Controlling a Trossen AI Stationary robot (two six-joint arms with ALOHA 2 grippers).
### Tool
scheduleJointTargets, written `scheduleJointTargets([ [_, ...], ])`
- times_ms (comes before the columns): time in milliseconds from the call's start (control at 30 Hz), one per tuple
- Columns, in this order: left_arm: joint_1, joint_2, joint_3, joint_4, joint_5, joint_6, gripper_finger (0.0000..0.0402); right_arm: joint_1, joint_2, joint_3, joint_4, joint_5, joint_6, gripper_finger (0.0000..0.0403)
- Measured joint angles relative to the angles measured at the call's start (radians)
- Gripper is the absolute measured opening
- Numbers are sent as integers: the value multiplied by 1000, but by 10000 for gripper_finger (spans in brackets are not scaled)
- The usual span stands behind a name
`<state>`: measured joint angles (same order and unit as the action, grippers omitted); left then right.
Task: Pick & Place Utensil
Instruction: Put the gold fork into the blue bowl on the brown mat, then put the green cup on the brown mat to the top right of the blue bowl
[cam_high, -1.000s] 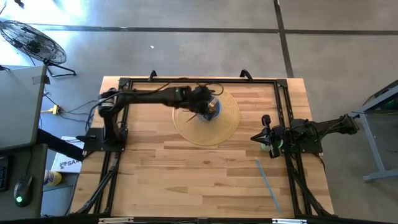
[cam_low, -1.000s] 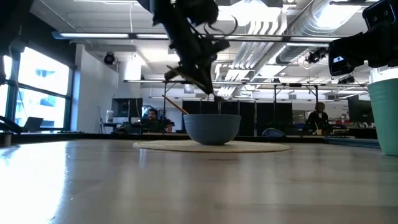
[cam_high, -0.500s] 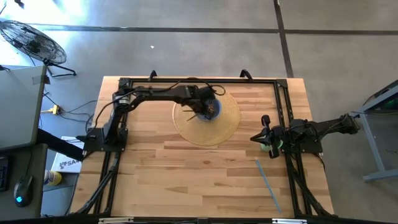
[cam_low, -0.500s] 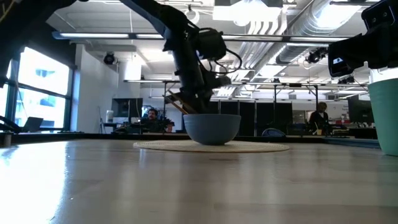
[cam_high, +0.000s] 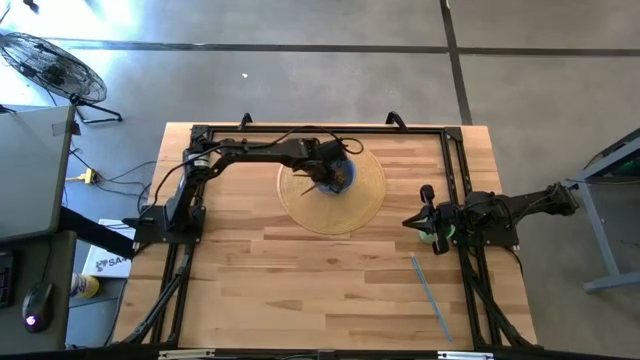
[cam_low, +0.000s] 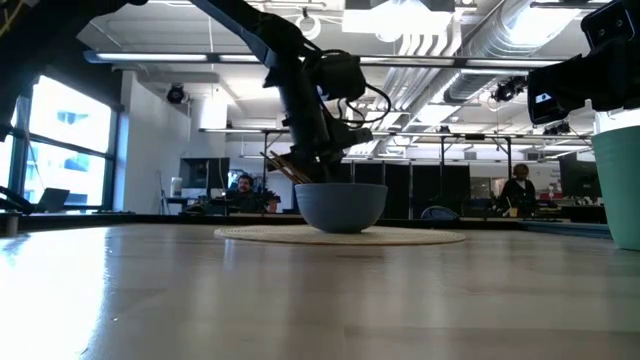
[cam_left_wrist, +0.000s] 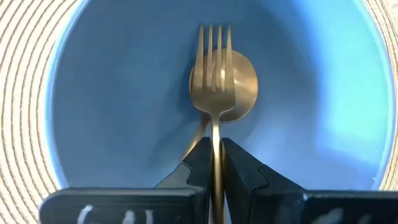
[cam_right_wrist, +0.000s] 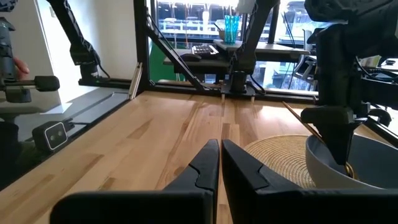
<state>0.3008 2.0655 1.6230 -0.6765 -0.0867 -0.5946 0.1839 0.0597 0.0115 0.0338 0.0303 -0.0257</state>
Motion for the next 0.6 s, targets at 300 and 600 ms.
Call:
scheduleJointTargets([
  [300,0,0,0,42,50,62,56,0,0,0,0,0,0,12],
  [600,0,0,61,-39,79,95,96,0,0,0,0,0,0,12],
])
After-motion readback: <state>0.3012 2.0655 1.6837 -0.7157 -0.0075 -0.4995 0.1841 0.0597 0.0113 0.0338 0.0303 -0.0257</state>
